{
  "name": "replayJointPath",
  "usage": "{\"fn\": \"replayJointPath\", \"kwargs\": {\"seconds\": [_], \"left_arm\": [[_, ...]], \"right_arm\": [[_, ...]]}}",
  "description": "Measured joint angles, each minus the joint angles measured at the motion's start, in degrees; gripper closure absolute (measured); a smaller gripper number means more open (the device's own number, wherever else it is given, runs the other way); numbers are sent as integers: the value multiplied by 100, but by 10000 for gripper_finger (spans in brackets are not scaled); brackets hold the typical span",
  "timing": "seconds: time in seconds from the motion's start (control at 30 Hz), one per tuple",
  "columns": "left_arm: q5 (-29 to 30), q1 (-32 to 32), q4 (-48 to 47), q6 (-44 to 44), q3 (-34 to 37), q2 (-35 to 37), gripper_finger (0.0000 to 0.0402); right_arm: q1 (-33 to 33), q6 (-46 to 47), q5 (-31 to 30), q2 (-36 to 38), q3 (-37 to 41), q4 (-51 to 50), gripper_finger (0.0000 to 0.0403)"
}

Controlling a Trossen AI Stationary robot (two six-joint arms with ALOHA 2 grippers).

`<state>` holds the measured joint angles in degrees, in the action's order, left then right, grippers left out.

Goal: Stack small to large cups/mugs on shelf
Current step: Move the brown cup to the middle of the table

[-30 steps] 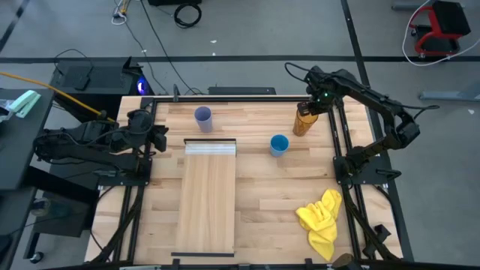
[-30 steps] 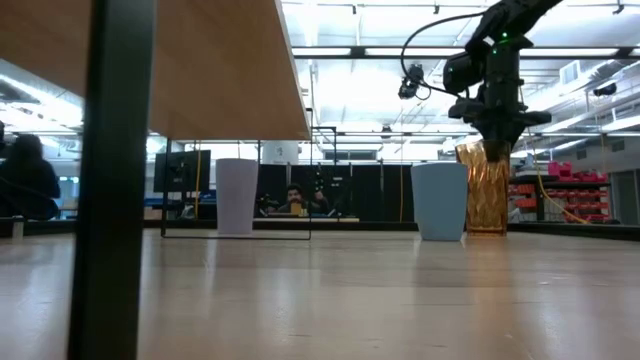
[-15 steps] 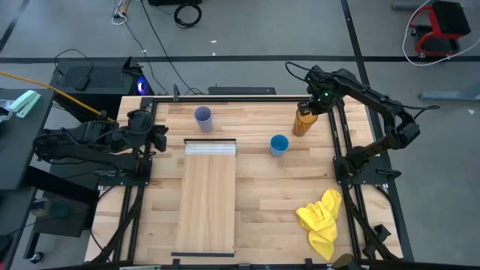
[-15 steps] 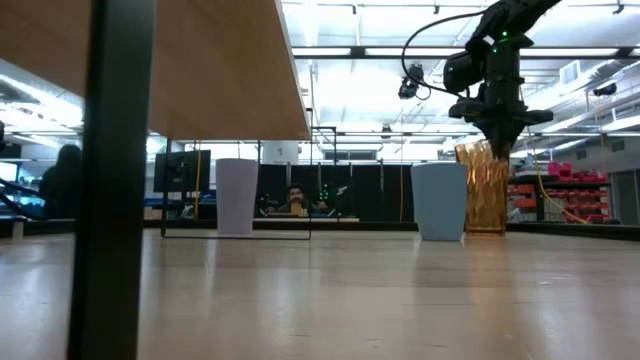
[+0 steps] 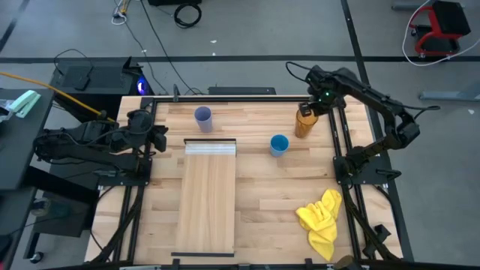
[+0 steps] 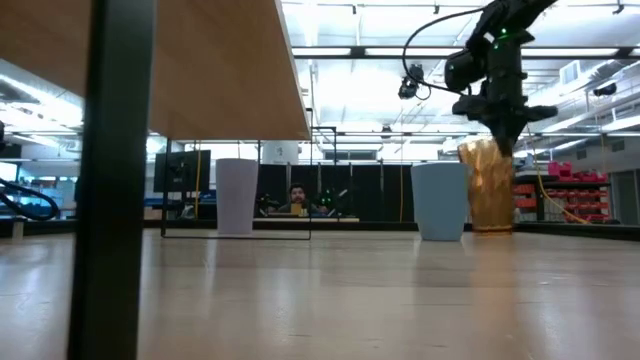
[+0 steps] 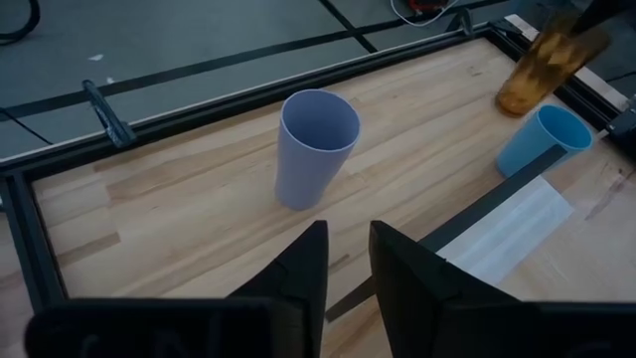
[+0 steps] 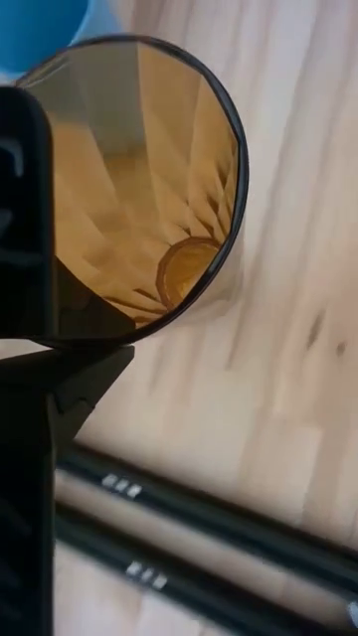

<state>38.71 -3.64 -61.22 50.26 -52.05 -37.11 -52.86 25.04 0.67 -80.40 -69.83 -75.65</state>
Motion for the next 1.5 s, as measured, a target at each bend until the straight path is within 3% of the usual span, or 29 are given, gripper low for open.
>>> {"fn": "replayJointPath", "kwargs": {"seconds": [0.23,0.37,0.73,1.13,1.33,1.5], "left_arm": [[-1,0,-2,-7,0,1,323],[-1,-2,1,8,0,1,322],[-92,-2,5,13,0,1,327],[-113,-2,12,166,0,0,328],[-373,-2,15,173,0,-1,324],[-727,-2,241,161,0,-1,325]], "right_arm": [[124,-232,-24,-7,-1202,-1309,398],[471,-97,44,75,-2059,-1415,398],[2599,1111,427,138,-3843,-1443,398],[5109,2376,148,-69,-4167,-1440,398],[5894,2616,-119,-542,-4054,-1437,398],[6056,2164,-261,-1268,-4051,-1436,398]]}}
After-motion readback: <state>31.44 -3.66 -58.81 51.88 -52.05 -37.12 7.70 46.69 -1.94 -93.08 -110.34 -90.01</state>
